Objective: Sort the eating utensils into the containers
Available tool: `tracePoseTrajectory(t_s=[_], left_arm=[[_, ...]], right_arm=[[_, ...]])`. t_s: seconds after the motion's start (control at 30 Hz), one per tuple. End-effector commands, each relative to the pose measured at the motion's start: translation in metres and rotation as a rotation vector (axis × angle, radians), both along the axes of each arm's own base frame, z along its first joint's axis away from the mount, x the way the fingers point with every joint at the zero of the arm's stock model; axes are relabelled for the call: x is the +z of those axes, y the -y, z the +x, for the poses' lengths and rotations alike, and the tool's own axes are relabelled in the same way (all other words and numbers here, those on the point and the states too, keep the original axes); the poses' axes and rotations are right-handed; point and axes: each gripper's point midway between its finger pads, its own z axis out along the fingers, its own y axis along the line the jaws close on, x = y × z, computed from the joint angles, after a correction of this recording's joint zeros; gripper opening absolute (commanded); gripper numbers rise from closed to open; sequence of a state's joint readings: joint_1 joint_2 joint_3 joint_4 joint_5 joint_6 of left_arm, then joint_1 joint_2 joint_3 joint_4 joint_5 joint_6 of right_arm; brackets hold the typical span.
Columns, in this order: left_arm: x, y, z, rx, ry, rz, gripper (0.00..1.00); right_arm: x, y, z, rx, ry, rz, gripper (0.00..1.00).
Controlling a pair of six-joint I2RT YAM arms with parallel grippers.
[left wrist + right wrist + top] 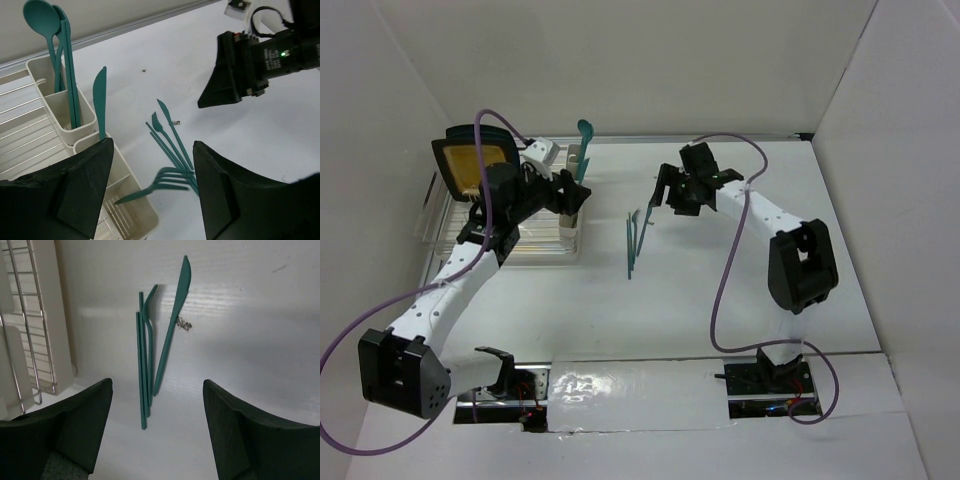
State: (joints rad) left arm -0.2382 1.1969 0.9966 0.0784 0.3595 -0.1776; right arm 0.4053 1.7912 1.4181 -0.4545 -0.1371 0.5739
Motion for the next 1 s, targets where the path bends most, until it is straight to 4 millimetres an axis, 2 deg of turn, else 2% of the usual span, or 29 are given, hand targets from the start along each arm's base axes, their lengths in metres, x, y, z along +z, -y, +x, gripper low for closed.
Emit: tracePoseTrajectory(t_s=[0.0,0.03,0.07,0.13,0.17,0.2,0.27,0.3,0.37,0.57,0.6,0.63,0.67,0.73,0.97], left_arm=[[0.036,-0.003,-0.002,0.013,0.115,0.000,0.77],[0.048,-0.004,-0.003,0.015,0.143,0.001,0.78],[0.049,-0.006,-0.002,0.024,0.142,0.007,0.79],[0.069,-0.008,-0.006,0.024,0.186,0.003,0.79],[0.077,-0.010,-0.009,0.031,0.205,0.003,0.80],[0.078,-0.011,-0.010,0.035,0.204,0.012,0.80],[0.093,-0.017,-0.015,0.063,0.242,0.012,0.82],[0.097,-0.020,-0.016,0.072,0.253,0.016,0.82],[0.104,-0.027,-0.022,0.101,0.273,0.019,0.84],[0.102,-0.038,-0.030,0.146,0.263,0.016,0.89],[0.102,-0.038,-0.032,0.145,0.256,0.013,0.89],[0.103,-0.039,-0.033,0.148,0.259,0.012,0.89],[0.097,-0.039,-0.035,0.146,0.234,0.014,0.89],[0.099,-0.039,-0.036,0.145,0.232,0.011,0.89],[0.103,-0.041,-0.039,0.147,0.246,0.019,0.90]], right_arm=[[0.012,-0.018,0.035,0.063,0.148,-0.047,0.78],[0.013,-0.023,0.039,0.076,0.164,-0.048,0.75],[0.005,-0.031,0.042,0.115,0.164,-0.059,0.73],[-0.003,-0.041,0.047,0.156,0.162,-0.054,0.68],[-0.014,-0.047,0.047,0.173,0.143,-0.055,0.66],[-0.014,-0.050,0.051,0.185,0.154,-0.061,0.63],[-0.031,-0.060,0.051,0.204,0.129,-0.070,0.62],[-0.030,-0.064,0.054,0.209,0.136,-0.068,0.61],[-0.042,-0.070,0.054,0.217,0.116,-0.073,0.58],[-0.061,-0.087,0.054,0.253,0.108,-0.108,0.53],[-0.068,-0.088,0.050,0.261,0.090,-0.118,0.53],[-0.065,-0.088,0.054,0.251,0.104,-0.126,0.53],[-0.072,-0.088,0.056,0.243,0.097,-0.139,0.51],[-0.079,-0.087,0.056,0.248,0.084,-0.149,0.50],[-0.097,-0.082,0.057,0.268,0.064,-0.199,0.30]])
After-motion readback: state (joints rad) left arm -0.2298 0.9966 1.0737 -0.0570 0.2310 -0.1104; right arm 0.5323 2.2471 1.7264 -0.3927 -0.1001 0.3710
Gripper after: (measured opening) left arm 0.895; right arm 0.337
